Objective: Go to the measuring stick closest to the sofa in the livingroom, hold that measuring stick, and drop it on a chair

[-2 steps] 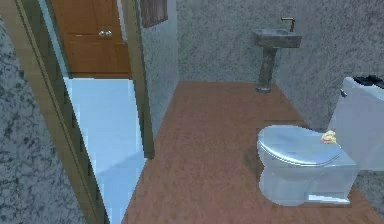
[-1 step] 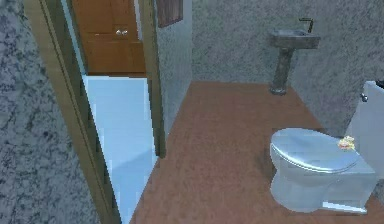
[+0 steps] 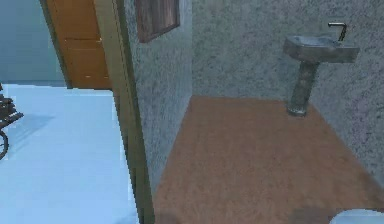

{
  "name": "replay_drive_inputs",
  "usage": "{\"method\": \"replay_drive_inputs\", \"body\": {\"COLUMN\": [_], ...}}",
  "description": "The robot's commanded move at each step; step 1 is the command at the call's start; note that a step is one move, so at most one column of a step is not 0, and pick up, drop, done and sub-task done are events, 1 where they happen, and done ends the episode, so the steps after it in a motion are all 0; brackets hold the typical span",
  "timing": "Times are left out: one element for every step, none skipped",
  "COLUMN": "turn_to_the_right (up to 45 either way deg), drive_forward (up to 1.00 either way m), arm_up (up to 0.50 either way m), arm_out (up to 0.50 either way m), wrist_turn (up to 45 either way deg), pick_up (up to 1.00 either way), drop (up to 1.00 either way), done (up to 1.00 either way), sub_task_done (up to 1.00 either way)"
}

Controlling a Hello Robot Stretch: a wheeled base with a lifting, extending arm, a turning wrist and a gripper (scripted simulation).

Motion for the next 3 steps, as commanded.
{"method": "replay_drive_inputs", "body": {"turn_to_the_right": [6.0,0.0,-45.0], "drive_forward": [0.0,0.3,0.0], "arm_up": [0.0,0.0,0.0], "arm_out": [0.0,0.0,0.0], "wrist_turn": [0.0,0.0,0.0], "pick_up": [0.0,0.0,0.0], "drop": [0.0,0.0,0.0], "done": [0.0,0.0,0.0], "sub_task_done": [0.0,0.0,0.0]}}
